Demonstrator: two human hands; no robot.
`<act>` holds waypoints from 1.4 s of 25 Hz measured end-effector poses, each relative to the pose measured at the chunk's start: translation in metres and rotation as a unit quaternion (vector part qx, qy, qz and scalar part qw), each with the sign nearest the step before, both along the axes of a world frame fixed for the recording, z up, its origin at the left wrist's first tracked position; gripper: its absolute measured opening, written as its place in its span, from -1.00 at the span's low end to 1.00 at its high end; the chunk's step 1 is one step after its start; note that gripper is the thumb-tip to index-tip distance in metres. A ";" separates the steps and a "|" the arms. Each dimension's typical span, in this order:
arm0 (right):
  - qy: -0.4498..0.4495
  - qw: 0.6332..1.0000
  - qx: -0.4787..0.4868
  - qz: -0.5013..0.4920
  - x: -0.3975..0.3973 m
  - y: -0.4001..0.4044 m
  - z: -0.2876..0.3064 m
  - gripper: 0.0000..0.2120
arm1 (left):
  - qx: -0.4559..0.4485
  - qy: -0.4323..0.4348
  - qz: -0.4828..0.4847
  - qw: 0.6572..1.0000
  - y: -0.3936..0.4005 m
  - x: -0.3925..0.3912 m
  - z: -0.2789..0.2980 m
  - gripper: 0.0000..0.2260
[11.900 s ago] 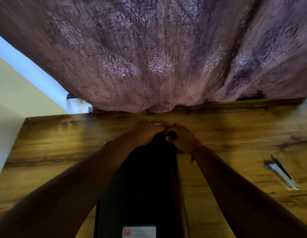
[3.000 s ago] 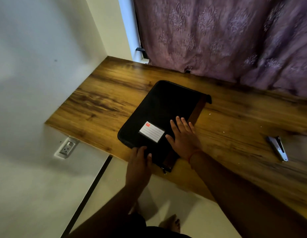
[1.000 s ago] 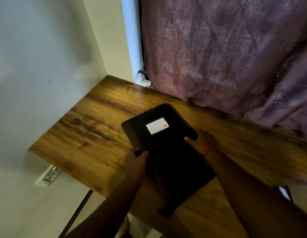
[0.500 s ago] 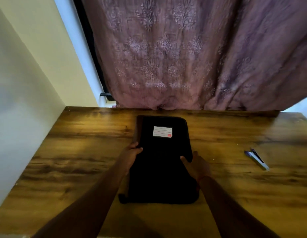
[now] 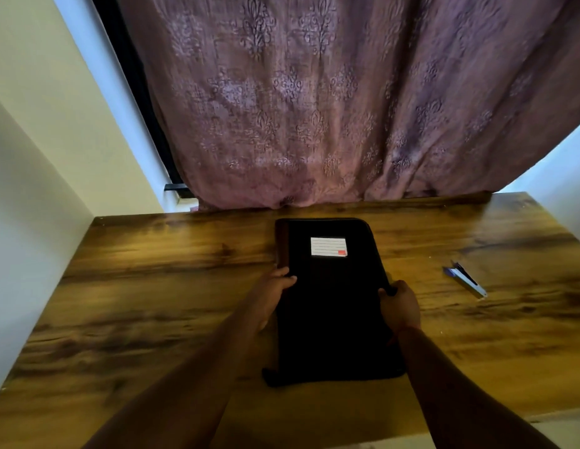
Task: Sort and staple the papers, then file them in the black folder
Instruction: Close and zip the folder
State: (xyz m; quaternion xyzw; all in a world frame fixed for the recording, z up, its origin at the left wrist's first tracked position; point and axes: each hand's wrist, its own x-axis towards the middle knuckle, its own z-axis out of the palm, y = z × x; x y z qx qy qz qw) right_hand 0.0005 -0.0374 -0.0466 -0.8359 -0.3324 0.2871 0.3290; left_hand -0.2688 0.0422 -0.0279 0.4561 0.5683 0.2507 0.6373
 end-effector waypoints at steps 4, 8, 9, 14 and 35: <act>-0.037 0.996 -0.024 0.075 0.038 0.002 -0.005 -0.77 | 0.046 0.091 -0.024 0.994 -0.005 0.033 -0.006 -0.57; -0.150 0.971 -0.051 0.178 0.047 0.002 -0.013 -0.68 | 0.175 0.356 -0.114 0.911 -0.027 0.050 -0.019 -0.45; -0.155 0.968 -0.047 0.193 0.049 0.001 -0.013 -0.68 | 0.181 0.377 -0.105 0.902 -0.031 0.055 -0.019 -0.45; -0.137 0.949 -0.070 0.276 0.067 0.005 -0.009 -0.60 | 0.188 0.432 -0.093 0.877 -0.040 0.070 -0.027 -0.46; -0.062 0.968 0.005 0.243 0.128 0.015 -0.005 -0.74 | 0.210 0.550 -0.072 0.805 -0.074 0.111 -0.036 -0.21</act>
